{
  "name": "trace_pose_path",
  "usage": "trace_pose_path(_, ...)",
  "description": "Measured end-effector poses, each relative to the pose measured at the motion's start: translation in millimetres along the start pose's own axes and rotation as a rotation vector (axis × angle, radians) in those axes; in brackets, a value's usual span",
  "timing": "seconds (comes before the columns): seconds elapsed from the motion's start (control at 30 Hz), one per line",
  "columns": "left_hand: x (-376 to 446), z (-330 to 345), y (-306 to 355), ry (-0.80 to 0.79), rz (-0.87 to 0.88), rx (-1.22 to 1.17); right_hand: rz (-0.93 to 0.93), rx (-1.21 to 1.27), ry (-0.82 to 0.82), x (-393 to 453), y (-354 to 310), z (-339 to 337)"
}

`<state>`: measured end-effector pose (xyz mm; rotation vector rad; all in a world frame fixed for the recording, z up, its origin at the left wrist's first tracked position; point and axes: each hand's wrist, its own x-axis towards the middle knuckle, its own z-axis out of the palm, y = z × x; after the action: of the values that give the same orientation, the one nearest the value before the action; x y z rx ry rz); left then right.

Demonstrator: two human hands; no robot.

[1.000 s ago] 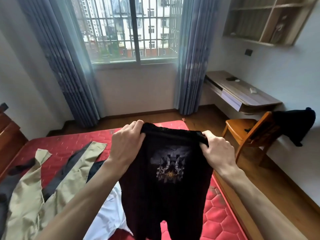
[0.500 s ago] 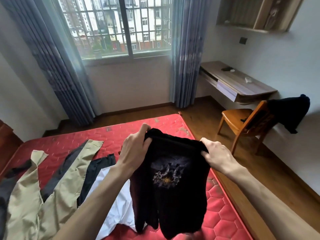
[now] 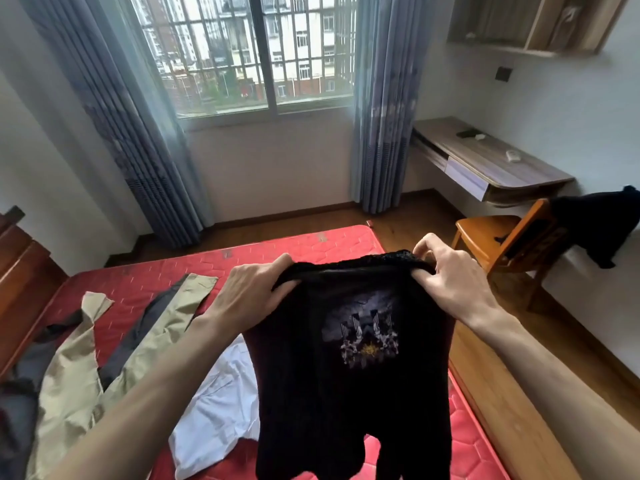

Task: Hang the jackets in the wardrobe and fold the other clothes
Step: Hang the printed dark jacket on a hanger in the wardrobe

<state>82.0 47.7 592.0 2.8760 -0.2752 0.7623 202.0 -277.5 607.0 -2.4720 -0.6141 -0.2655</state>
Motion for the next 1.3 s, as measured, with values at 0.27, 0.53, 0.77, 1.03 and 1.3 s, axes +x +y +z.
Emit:
trace_pose_path(0.27, -6, 0, 9, 0.04, -0.087, -0.162, 0.05, 0.38, -0.523, -23, -15, -36)
trace_pose_path(0.53, -18, -16, 0, 0.08, -0.041, -0.345, 0.095, 0.661, -0.521, -76, -52, -57)
trace_pose_path(0.77, -22, -21, 20, 0.153, 0.019, -0.462, 0.12, -0.275, 0.354, -131, -107, -31)
trace_pose_path(1.03, -32, -26, 77, 0.143, 0.14, -0.568, 0.463, -0.611, 0.344, -204, -130, -38)
trace_pose_path(1.3, -61, -36, 149, 0.102, 0.186, -0.734, 0.713, -0.015, 0.372, -303, -154, -85)
